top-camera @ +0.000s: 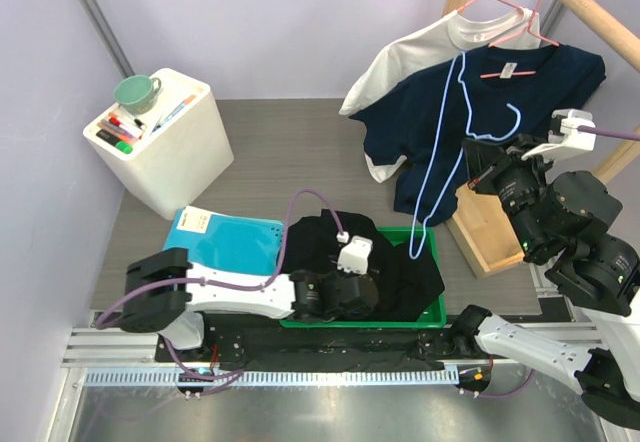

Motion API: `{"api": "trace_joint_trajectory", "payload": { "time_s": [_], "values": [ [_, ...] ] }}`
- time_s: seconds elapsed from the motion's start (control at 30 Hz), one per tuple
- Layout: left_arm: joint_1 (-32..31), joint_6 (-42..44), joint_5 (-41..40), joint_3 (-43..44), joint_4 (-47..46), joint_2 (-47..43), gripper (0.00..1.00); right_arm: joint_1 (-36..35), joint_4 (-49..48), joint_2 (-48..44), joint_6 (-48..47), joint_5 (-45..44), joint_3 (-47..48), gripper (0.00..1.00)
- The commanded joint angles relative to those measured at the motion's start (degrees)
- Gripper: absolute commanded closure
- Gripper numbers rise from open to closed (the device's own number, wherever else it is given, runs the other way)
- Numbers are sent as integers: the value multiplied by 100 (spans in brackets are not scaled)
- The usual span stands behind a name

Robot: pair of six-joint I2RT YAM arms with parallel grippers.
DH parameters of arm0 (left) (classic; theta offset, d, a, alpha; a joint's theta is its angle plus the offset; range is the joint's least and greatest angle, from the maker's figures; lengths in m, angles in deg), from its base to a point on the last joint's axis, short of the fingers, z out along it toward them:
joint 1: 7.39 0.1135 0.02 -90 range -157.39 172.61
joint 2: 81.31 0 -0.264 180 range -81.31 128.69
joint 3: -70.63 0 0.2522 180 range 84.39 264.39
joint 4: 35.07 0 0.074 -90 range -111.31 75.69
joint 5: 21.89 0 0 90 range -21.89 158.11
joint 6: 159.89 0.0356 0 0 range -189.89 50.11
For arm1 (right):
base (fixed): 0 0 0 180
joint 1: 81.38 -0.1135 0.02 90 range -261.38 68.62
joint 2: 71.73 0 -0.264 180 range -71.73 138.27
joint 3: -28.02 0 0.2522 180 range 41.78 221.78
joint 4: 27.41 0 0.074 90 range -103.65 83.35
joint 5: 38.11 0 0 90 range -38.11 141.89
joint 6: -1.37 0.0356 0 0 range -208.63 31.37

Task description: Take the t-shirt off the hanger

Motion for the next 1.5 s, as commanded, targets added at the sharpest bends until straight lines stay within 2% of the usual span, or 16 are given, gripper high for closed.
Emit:
{"api": "trace_joint_trajectory", "payload": {
  "time_s": [0.0,0.1,0.27,0.4,0.43,0.5,0.53,0.63,0.8,0.93,1.03,1.17,1.33,1.37,1.43,1.47],
  "values": [
    [14,141,-370,-158,29,-997,20,-29,213,109,281,-56,68,99],
    [14,448,-265,-158,38,-1525,11,-29,442,100,475,-135,42,99],
    [14,913,-177,-114,-22,-2438,12,-38,855,65,800,-284,50,99],
    [23,1749,604,-88,-760,-3142,13,-38,1373,118,1125,-486,199,99],
    [23,1898,1084,147,-831,-3143,13,-29,1444,135,1274,-565,208,99],
    [14,2249,1483,516,-728,-2899,12,-29,1611,179,1424,-627,226,99],
    [14,2321,1789,997,-640,-2758,12,-29,1664,197,1494,-671,243,99],
    [-3,2453,2073,1693,-428,-2169,13,-29,1875,337,1732,-706,279,99],
    [-47,2611,1433,2284,-165,-1421,14,-29,2112,487,2057,-671,384,99],
    [-47,2585,1195,2872,168,-833,19,-29,2209,487,2180,-627,428,99],
    [-47,2506,1151,3154,354,-577,27,-29,2236,461,2251,-583,428,99],
    [-47,2322,993,3287,538,-314,47,-29,2236,434,2321,-548,446,99],
    [-47,2146,738,3305,758,-225,67,-29,2262,408,2426,-434,411,99],
    [-47,2137,712,3305,776,-225,77,-29,2227,399,2418,-399,376,99],
    [-39,2146,685,3374,820,-181,88,-38,2201,399,2383,-346,358,99],
    [-38,2146,676,3427,838,-172,100,-29,2209,390,2374,-346,349,99]
  ]
}}
